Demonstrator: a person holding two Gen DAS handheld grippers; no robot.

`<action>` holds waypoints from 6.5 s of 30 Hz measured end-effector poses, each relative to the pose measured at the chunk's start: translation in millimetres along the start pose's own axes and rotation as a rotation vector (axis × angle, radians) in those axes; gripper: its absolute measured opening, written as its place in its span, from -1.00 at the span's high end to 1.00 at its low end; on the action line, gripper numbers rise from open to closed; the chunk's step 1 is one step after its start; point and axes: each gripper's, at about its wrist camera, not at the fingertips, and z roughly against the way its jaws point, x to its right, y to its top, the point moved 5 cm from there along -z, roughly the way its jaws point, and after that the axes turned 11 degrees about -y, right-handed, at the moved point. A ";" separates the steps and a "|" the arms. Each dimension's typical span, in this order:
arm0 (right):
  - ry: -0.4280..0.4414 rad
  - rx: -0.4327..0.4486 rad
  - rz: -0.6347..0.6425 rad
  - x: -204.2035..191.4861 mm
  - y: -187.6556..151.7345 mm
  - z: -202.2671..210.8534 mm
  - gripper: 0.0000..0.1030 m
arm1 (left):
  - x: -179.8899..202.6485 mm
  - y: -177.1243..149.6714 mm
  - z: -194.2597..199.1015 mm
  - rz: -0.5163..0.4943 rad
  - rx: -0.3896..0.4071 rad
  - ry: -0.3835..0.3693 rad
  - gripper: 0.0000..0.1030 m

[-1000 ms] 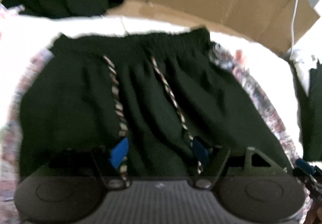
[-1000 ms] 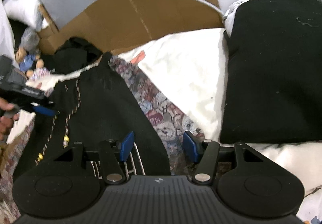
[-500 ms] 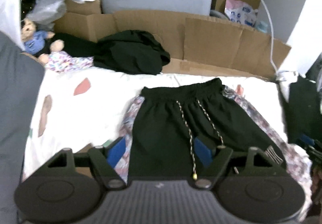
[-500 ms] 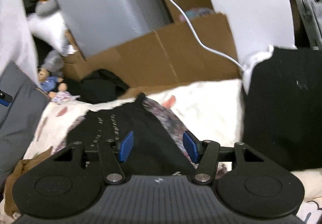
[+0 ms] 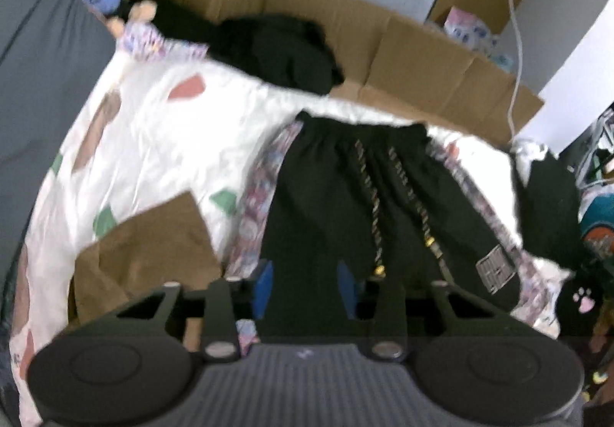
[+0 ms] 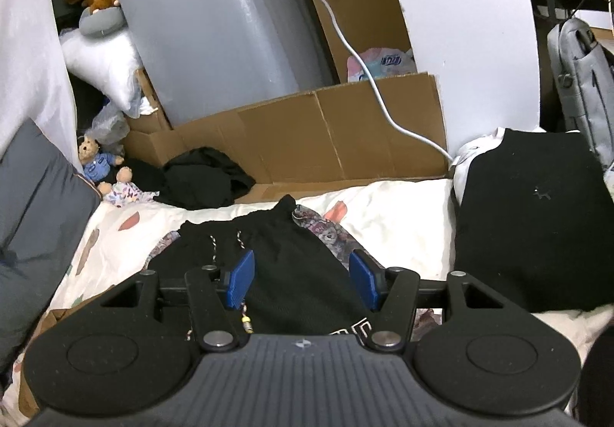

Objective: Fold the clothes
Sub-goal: 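Pull both tools back from the flattened shorts, then move the right tool to the patterned side stripe and pinch it, then lift the side stripe with the right tool and fold it over the other stripe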

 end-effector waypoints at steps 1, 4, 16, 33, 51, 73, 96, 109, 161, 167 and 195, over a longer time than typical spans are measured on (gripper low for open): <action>-0.006 -0.006 0.001 -4.4 -0.4 6.6 -0.16 | -7.4 -5.5 -5.4 0.010 -0.013 0.002 0.31; -0.026 -0.018 0.006 -10.8 -3.3 19.3 -0.16 | -24.8 -19.8 -19.1 0.007 -0.058 0.023 0.31; -0.061 -0.058 0.047 -43.0 -24.6 65.6 -0.17 | -73.8 -69.7 -59.5 0.035 -0.134 0.062 0.30; -0.075 -0.095 0.062 -67.4 -47.6 86.5 -0.17 | -147.0 -127.9 -90.6 0.165 -0.211 0.096 0.19; -0.062 -0.112 0.056 -76.5 -57.0 85.6 -0.17 | -148.3 -147.5 -100.2 0.189 -0.250 0.014 0.76; 0.018 -0.182 0.087 -111.6 -85.2 68.2 -0.17 | -135.9 -116.6 -86.9 0.194 -0.193 -0.150 0.85; 0.309 -0.263 0.324 -283.0 -123.4 41.2 -0.17 | 0.0 -81.0 -81.8 0.080 -0.122 -0.333 0.87; 0.288 -0.276 0.356 -326.8 -126.3 9.7 -0.16 | 30.3 -76.2 -73.3 0.109 -0.104 -0.411 0.87; 0.139 -0.143 0.035 -144.1 -72.4 2.9 0.93 | 43.4 -98.6 -146.0 0.068 -0.186 -0.229 -0.40; 0.103 -0.146 -0.023 -109.1 -70.5 -1.3 0.94 | 52.5 -114.6 -160.2 0.056 -0.251 -0.243 -0.40; -0.059 -0.088 -0.182 27.2 -54.0 -4.2 0.94 | 128.7 -158.6 -206.9 -0.061 -0.449 -0.254 -0.40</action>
